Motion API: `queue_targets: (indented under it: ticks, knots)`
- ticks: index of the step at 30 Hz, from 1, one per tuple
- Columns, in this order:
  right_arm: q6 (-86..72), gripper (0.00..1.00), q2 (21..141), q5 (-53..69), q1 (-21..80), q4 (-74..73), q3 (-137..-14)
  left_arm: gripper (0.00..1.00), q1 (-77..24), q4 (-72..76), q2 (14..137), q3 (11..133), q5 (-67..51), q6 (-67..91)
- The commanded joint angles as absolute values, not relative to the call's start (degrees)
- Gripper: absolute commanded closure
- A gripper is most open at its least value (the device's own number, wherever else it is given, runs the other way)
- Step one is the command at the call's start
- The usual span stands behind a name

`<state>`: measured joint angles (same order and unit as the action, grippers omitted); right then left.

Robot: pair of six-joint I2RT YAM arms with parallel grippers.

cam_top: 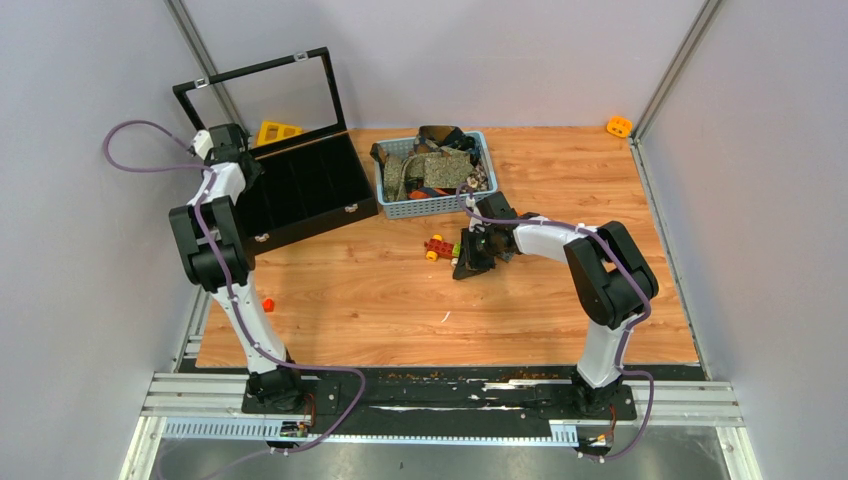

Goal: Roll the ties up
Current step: Place the tie in the storage box.

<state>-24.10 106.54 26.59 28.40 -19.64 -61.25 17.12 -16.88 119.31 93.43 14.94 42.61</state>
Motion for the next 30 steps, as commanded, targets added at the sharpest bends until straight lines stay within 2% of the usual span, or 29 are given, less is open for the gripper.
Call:
queue_targets:
  ticks: [1, 16, 30]
  knots:
    - [-23.9, 1.0, 107.75, 26.29, 28.45, -19.07, -62.57, 0.64, 18.9, -12.34, 122.37, 95.76, 15.92, 43.05]
    - [-23.63, 1.0, 106.59, 25.77, 28.38, -19.34, -62.11, 0.64, 21.39, -15.4, 118.32, 90.18, 17.89, 44.92]
    - [-23.6, 1.0, 105.27, 25.59, 28.39, -18.87, -61.68, 0.18, 21.43, -15.96, 108.28, 86.03, 14.36, 43.64]
